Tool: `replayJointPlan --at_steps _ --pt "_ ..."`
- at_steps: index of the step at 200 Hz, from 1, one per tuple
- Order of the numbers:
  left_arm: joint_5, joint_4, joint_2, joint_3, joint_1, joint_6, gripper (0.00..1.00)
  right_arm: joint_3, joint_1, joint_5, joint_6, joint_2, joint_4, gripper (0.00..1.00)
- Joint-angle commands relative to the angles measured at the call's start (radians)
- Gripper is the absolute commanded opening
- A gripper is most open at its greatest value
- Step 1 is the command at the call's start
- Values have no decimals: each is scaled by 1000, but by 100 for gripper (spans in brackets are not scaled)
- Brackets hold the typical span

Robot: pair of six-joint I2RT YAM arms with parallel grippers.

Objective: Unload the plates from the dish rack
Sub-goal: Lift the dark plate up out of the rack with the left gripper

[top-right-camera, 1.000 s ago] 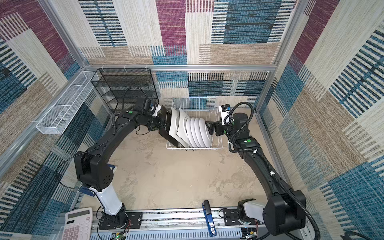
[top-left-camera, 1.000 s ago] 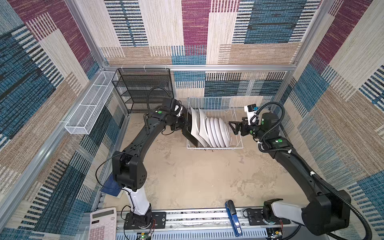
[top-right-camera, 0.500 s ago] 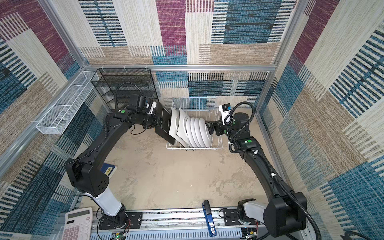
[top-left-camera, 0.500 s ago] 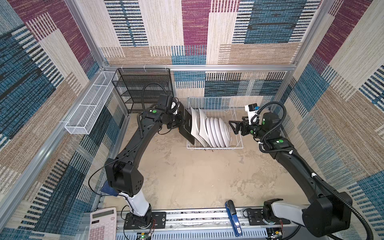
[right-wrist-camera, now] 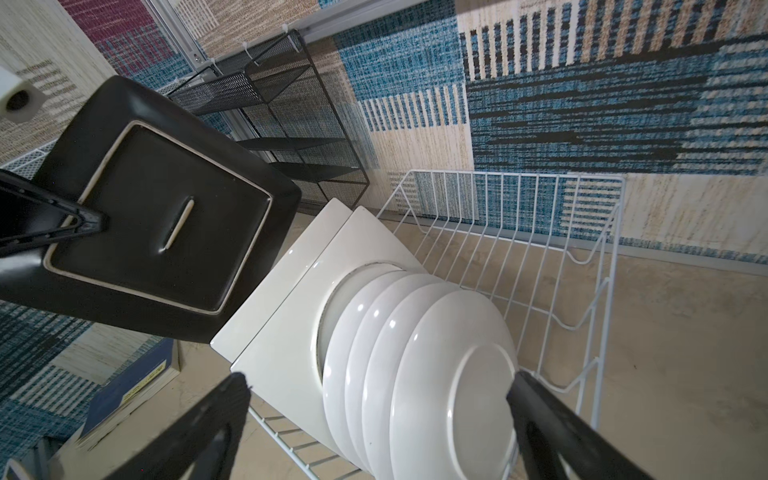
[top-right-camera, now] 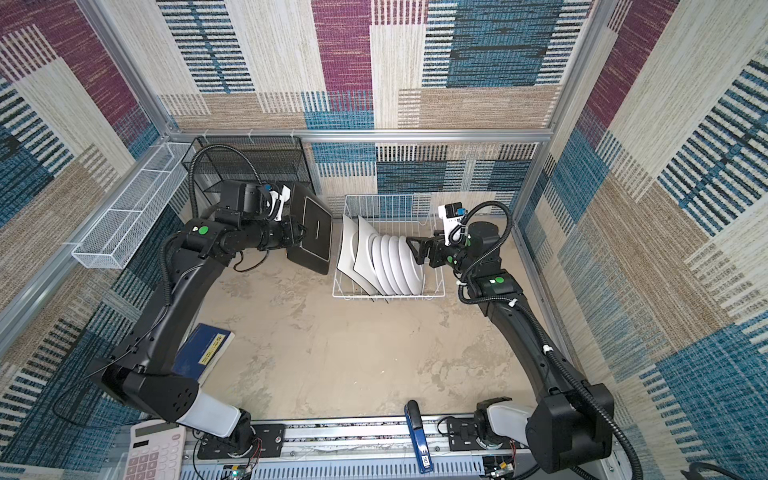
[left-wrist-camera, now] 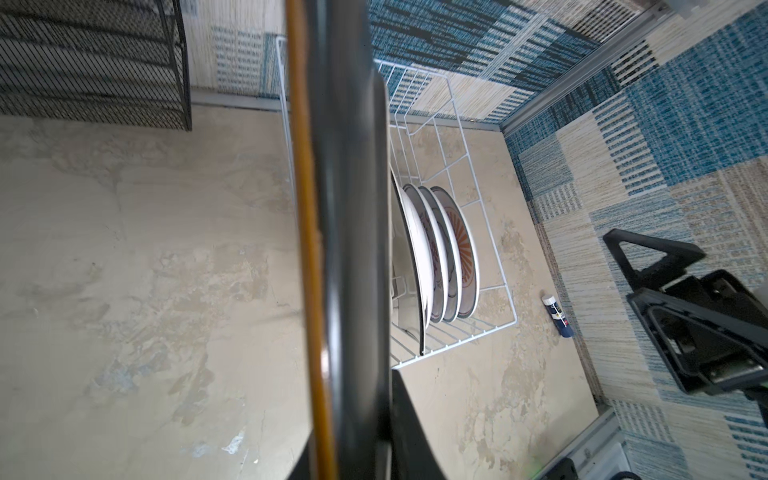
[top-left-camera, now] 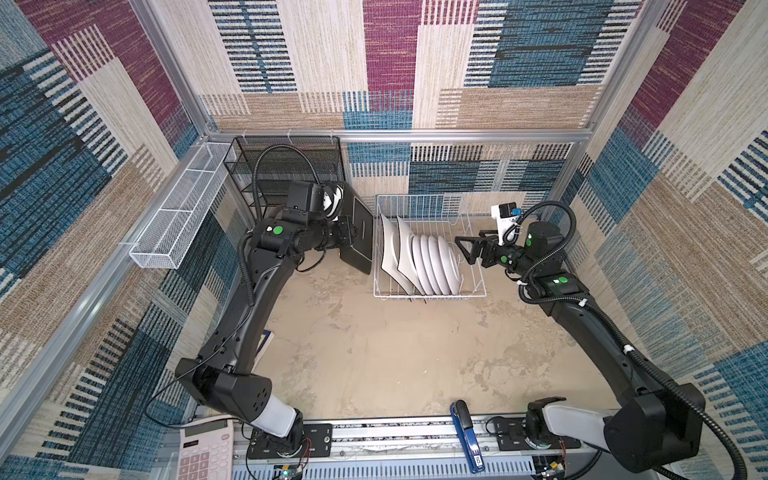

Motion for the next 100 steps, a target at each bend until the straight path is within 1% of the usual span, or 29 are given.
replayJointPlan --at_steps 1,15,38,74,84,100 --pt "-51 138 -53 -13 0 146 0 25 0 -45 81 8 42 99" --pt "-51 175 -89 -36 -2 208 0 47 0 -70 112 19 35 99" --pt "-89 254 -150 -96 -7 292 0 92 0 -95 166 39 15 99" --pt "-110 365 -218 -197 -12 414 0 120 0 -155 273 65 36 99" --pt "-119 387 -231 -220 -14 450 0 132 2 -152 280 72 26 99" --pt "-144 431 -252 -266 -22 514 0 156 3 -117 262 84 -17 99"
